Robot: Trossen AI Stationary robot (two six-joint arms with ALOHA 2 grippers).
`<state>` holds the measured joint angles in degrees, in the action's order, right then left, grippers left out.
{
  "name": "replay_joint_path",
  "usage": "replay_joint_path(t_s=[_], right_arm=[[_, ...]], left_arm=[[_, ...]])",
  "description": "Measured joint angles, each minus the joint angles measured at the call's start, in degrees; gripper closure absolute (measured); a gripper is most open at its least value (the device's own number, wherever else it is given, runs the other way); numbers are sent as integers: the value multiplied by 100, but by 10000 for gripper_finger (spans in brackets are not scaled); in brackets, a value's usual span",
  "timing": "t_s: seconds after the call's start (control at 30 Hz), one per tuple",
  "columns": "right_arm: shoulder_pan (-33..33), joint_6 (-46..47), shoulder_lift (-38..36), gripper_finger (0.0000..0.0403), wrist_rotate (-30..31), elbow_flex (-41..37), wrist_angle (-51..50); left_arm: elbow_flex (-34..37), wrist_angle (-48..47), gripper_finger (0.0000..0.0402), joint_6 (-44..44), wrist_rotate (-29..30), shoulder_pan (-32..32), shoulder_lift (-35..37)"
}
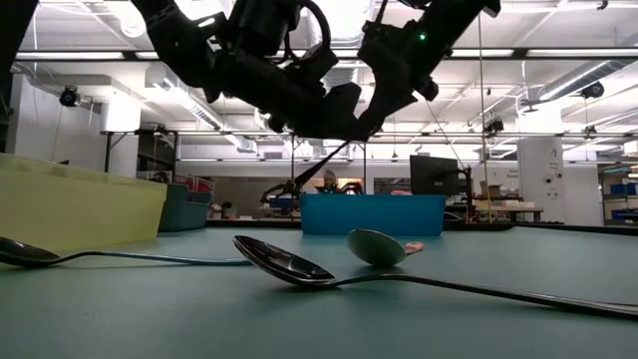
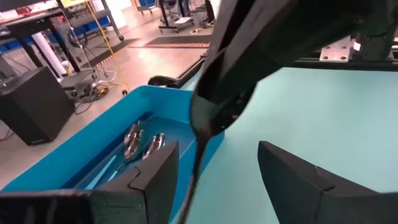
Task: Sort silverware by color (type)
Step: Put the black spoon into the blue bin
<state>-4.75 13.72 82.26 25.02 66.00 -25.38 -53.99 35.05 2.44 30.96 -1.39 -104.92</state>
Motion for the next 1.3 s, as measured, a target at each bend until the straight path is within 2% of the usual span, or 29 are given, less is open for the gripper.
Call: replay_joint_path(t_s=[0.33,0.57,0.77,1.03,1.3], right_arm=[[13,-35,0,394,-256,0,86],[48,-42,0,394,-255,0,248],[48,-42,0,394,-271,0,263],[48,-127,0,393,-243,-2,257],[48,-29,0,364,-236,-2,342]], left_arm=[[-1,287,202,191,13,-51,-2],[2,249,226,244,-2,-87,-2],[4,227,268,262,-9,-81,-2],[19,119,387,261,11,-84,-2],[19,107,399,-12,23,-81,9]])
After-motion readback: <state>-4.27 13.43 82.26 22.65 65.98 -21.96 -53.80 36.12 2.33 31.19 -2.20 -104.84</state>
